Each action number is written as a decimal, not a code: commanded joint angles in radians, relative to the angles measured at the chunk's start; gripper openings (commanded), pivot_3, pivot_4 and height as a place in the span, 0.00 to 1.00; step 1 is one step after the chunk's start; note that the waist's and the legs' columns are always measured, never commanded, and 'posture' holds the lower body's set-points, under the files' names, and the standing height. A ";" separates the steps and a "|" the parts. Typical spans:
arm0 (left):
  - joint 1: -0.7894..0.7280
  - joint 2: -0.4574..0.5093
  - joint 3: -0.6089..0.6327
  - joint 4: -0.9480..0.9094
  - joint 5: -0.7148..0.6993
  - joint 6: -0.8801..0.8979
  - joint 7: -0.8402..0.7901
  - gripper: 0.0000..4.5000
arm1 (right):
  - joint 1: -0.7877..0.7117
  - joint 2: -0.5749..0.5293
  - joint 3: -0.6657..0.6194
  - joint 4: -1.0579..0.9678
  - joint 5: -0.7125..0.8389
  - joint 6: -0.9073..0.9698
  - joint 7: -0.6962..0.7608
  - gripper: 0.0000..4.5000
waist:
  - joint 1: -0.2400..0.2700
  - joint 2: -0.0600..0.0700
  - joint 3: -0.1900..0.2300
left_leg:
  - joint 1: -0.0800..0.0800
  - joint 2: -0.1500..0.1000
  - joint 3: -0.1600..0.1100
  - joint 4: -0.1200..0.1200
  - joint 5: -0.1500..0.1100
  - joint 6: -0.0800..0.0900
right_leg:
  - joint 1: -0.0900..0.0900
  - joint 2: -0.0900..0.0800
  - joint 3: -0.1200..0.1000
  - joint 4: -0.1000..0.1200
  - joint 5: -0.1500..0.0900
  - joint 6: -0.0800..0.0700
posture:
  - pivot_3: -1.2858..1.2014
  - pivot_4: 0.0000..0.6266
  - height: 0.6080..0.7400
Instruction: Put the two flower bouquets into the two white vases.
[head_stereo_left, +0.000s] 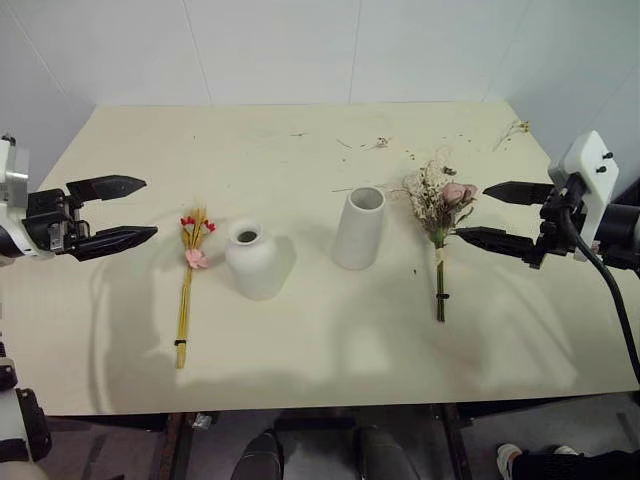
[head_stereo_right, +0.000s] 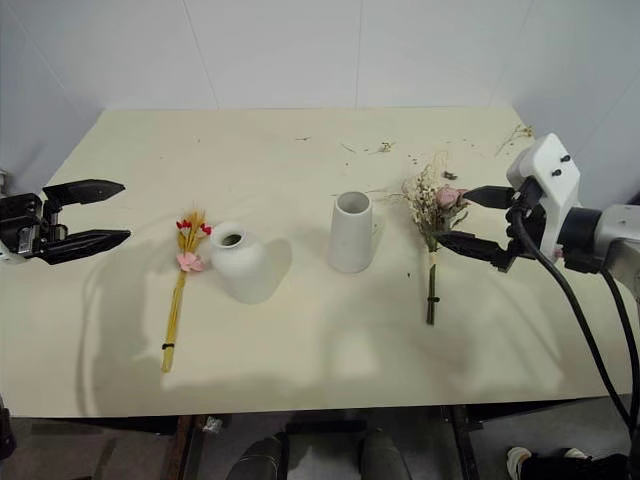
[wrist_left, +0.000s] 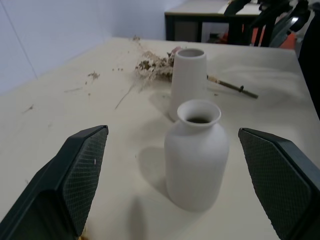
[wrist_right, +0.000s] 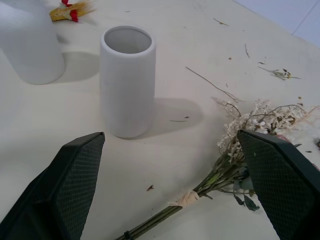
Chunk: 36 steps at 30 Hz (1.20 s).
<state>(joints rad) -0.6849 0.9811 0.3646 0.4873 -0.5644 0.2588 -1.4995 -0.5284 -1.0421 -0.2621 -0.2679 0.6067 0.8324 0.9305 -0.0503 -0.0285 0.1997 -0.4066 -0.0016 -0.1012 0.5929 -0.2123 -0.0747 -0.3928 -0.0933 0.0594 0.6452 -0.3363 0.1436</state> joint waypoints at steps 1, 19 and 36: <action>-0.020 0.004 0.028 -0.023 -0.044 0.006 -0.023 0.99 | 0.003 0.017 -0.042 -0.045 0.025 -0.004 -0.028 1.00 | -0.002 0.000 0.000 | 0.000 0.000 0.000 0.000 0.000 0.000 | 0.000 0.000 0.000 0.000 0.000 0.000 | 0.52 0.24 1.00; -0.039 -0.058 0.024 -0.263 -0.221 0.194 0.042 0.99 | -0.038 0.068 0.167 -0.042 -0.140 0.154 -0.272 1.00 | 0.001 0.000 0.000 | 0.000 0.000 0.000 0.001 0.000 0.000 | 0.000 0.000 0.000 0.000 0.000 0.000 | 0.52 0.24 1.00; -0.053 -0.097 -0.037 -0.393 -0.218 0.248 0.135 0.99 | -0.332 0.349 0.342 0.395 -0.329 0.373 -0.506 1.00 | -0.003 0.000 0.000 | 0.000 0.000 0.000 0.001 0.000 0.000 | -0.001 0.000 0.001 0.001 0.000 -0.001 | 0.52 0.24 1.00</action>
<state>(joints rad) -0.7199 0.8794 0.3212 0.1211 -0.7811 0.5153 -1.3699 -0.8328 -0.6944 0.0749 0.1124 0.3070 1.2209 0.4376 -0.0533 -0.0284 0.1997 -0.4068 -0.0017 -0.1013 0.5937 -0.2121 -0.0748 -0.3935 -0.0930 0.0600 0.6458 -0.3360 0.1430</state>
